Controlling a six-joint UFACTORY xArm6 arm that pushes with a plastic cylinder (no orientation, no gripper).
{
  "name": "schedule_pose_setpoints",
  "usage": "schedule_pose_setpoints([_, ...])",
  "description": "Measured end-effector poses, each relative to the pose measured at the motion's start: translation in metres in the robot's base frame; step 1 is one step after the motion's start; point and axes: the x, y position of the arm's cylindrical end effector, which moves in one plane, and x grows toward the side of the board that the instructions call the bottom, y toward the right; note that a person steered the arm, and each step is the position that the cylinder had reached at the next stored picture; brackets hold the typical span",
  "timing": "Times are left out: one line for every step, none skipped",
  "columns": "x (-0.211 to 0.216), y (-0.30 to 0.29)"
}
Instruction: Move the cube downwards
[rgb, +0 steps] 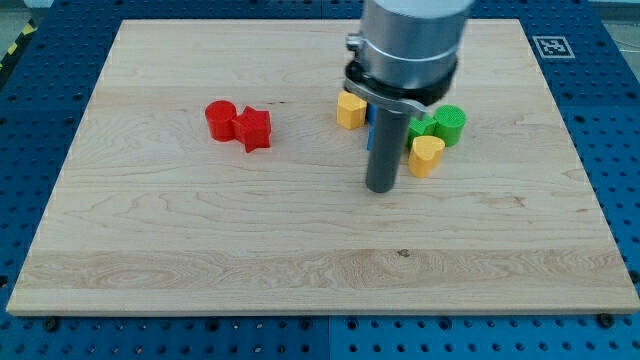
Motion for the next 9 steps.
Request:
schedule_pose_setpoints([-0.021, -0.024])
schedule_pose_setpoints([-0.052, -0.042])
schedule_pose_setpoints([-0.093, -0.053])
schedule_pose_setpoints([-0.139, -0.05])
schedule_pose_setpoints([-0.166, 0.002])
schedule_pose_setpoints([-0.171, 0.088])
schedule_pose_setpoints([-0.152, 0.133])
schedule_pose_setpoints([-0.119, 0.136])
schedule_pose_setpoints([-0.106, 0.123])
